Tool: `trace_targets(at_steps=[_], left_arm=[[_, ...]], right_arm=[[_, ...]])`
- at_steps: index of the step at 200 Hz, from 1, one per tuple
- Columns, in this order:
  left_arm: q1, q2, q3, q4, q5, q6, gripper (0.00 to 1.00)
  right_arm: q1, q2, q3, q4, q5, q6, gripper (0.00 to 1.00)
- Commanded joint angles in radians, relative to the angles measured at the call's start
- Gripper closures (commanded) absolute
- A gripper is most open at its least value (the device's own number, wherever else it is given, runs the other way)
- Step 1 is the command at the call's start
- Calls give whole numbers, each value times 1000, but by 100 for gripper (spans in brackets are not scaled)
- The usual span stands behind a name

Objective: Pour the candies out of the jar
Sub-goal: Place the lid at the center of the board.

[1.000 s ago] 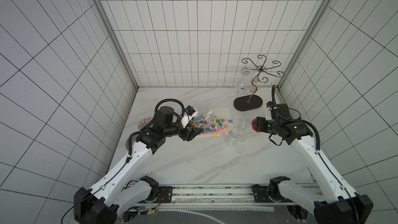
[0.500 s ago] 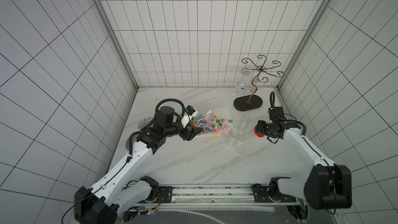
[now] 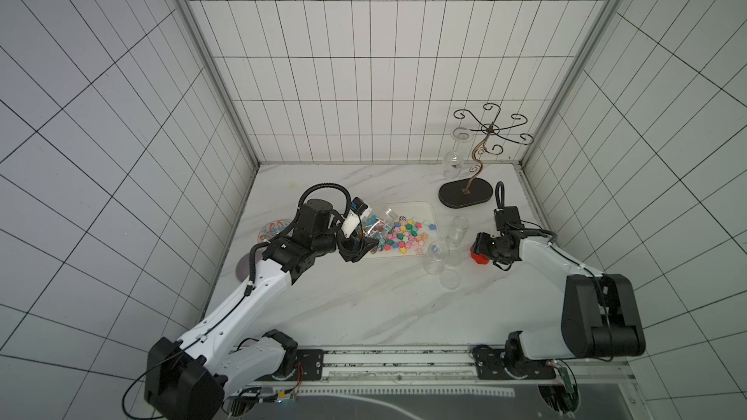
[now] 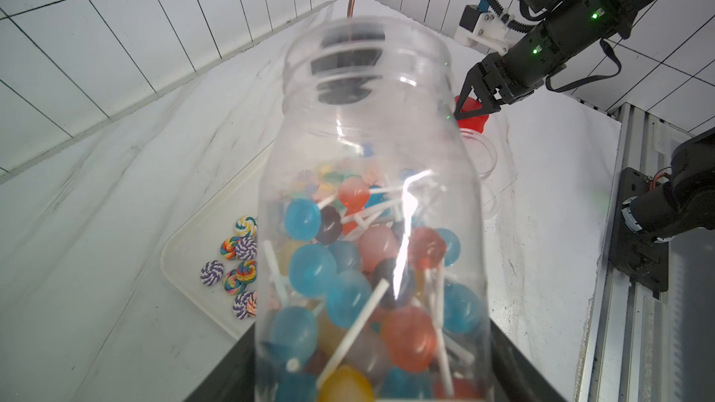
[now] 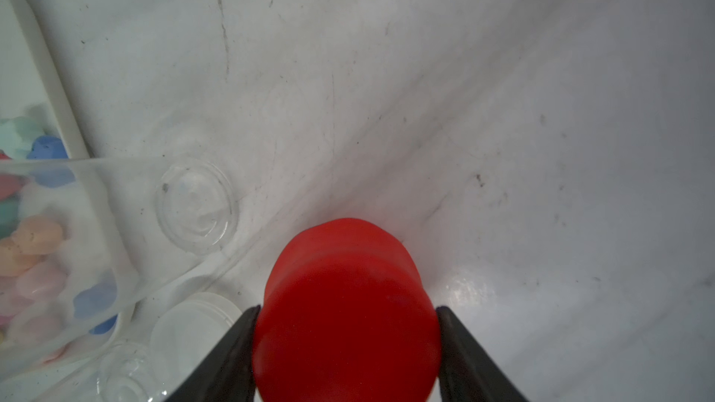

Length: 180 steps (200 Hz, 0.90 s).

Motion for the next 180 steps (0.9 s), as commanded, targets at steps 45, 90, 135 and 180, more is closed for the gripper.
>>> trace_targets(at_steps=[45,90,135,180], left_arm=[[-3,44,59,-15,-53,-2,40],[-3,61,76,-67,-92,-3,40],[-4,119,87,-111,-112,-16,40],[-29,196,111,-147,-94,-26,40]], right_arm=[[-9,0,-46,52,-32,-2,19],[-8,-98,-23,28,-70,-6,11],[-9,-187,-3,6,-136,-19,10],[-9,-215,-25,9,-170,-45,10]])
